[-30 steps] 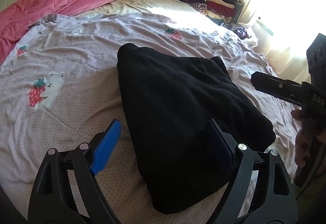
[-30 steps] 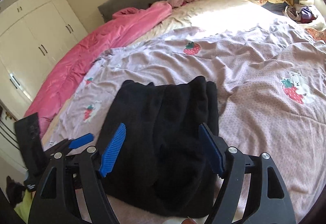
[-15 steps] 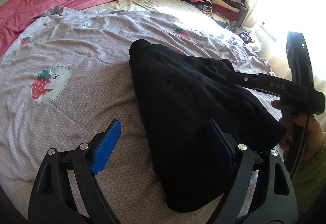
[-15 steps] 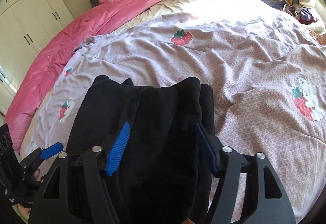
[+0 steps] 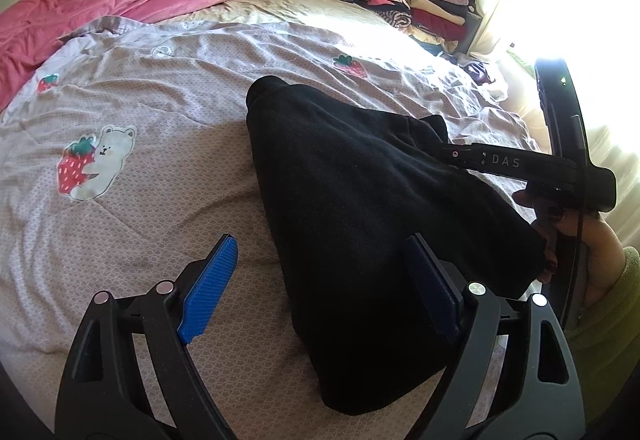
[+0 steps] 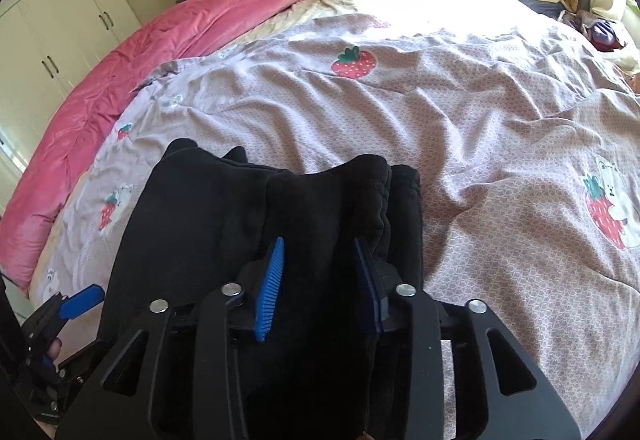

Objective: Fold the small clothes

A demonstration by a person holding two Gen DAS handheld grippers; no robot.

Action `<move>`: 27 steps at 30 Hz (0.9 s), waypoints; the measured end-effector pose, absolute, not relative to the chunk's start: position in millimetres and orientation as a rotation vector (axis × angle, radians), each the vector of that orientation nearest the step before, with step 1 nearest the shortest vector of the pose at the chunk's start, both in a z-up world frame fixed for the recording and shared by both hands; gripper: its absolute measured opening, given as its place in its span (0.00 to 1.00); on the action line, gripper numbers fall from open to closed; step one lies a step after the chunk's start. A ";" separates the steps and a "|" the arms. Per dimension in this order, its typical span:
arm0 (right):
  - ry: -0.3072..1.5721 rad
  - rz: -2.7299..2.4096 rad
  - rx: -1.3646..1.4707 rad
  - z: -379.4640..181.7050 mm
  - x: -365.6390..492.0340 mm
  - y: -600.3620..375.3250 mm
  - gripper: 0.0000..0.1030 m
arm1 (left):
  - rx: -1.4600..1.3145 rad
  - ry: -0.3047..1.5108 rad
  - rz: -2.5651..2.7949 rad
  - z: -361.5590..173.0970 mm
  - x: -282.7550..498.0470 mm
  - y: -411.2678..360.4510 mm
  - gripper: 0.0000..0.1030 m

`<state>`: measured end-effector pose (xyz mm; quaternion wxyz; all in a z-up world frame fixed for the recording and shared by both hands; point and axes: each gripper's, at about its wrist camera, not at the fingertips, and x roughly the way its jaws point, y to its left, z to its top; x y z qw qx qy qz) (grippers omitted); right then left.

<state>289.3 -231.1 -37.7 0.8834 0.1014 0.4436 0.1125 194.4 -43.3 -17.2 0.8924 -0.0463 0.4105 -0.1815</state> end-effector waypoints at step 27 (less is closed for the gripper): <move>0.784 0.274 0.142 -2.5 260.7 -243.8 0.08 | -0.116 0.785 -0.501 -3.2 178.1 -58.3 0.77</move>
